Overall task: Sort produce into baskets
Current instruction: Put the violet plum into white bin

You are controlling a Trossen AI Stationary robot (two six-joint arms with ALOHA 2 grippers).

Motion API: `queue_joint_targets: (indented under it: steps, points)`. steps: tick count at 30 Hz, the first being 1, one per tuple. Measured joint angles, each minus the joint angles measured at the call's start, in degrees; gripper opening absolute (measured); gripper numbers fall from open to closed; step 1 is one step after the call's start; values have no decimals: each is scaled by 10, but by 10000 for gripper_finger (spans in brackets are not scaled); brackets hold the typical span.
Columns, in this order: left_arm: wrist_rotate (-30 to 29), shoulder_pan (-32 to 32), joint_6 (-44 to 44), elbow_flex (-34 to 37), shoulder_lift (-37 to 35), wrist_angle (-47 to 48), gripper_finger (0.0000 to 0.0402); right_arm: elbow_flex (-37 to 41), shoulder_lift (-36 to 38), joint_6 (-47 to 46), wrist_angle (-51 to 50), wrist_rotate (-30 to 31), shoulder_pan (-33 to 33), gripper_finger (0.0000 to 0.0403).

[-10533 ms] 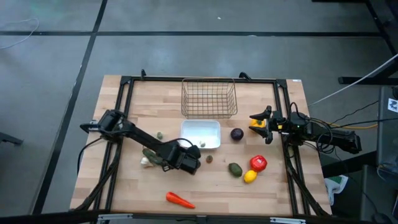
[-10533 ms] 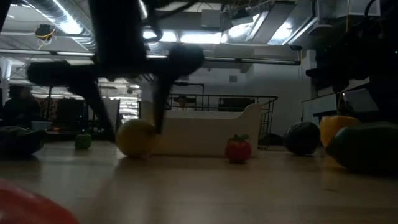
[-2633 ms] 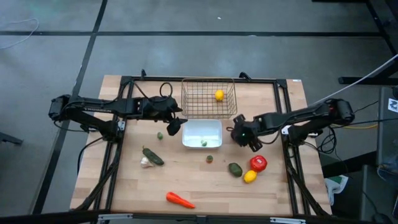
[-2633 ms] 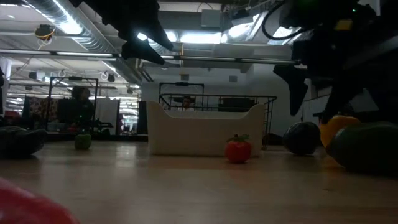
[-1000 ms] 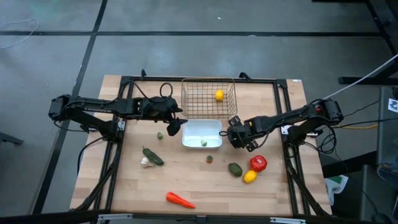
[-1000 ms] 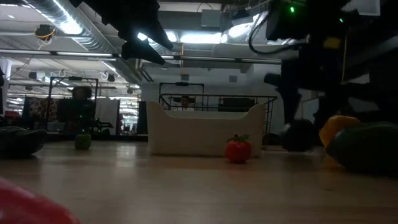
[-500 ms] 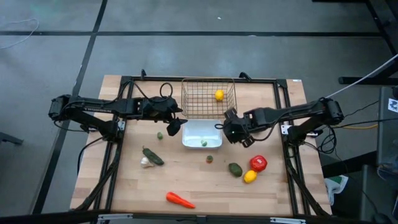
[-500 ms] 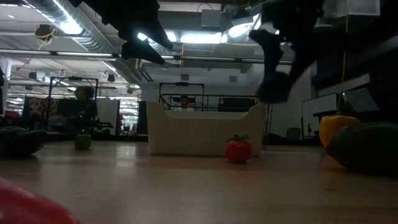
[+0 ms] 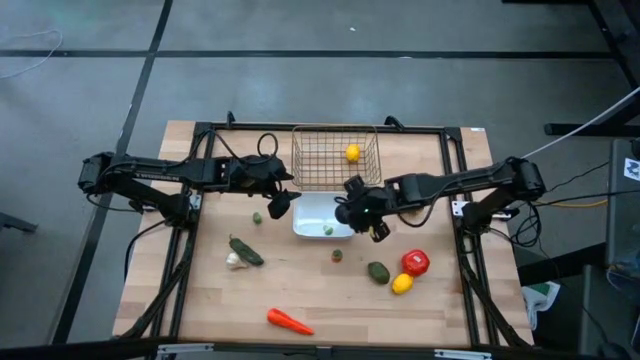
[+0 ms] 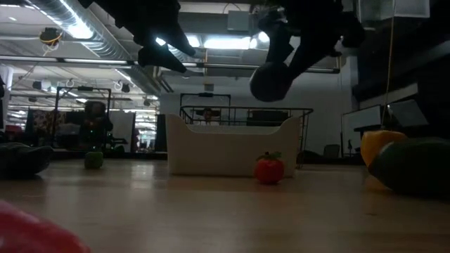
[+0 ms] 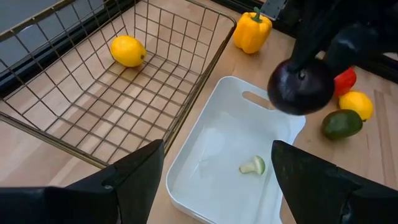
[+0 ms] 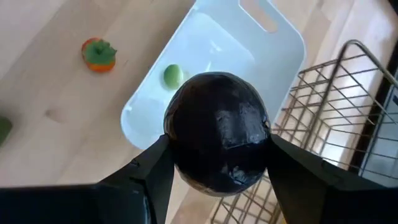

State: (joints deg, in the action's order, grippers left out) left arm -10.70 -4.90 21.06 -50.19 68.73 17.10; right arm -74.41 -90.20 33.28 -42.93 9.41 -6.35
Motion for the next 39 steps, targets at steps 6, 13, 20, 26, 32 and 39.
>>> queue_joint_targets:
  steps: [6,13,20,26,32,39]
  points:
    - [0,0,0,0,0,2,294,0,-45,0,14,0,0,221]
    - [0,0,0,0,0,2,294,0,-77,0,39,0,0,221]
    - [0,0,0,0,0,2,294,0,-92,0,44,0,0,221]
    - [0,0,0,0,0,2,294,0,-92,0,43,0,0,221]
    - [0,0,0,0,0,2,294,0,-92,2,43,0,0,221]
    - [0,0,0,0,0,2,294,0,-92,9,42,-22,0,221]
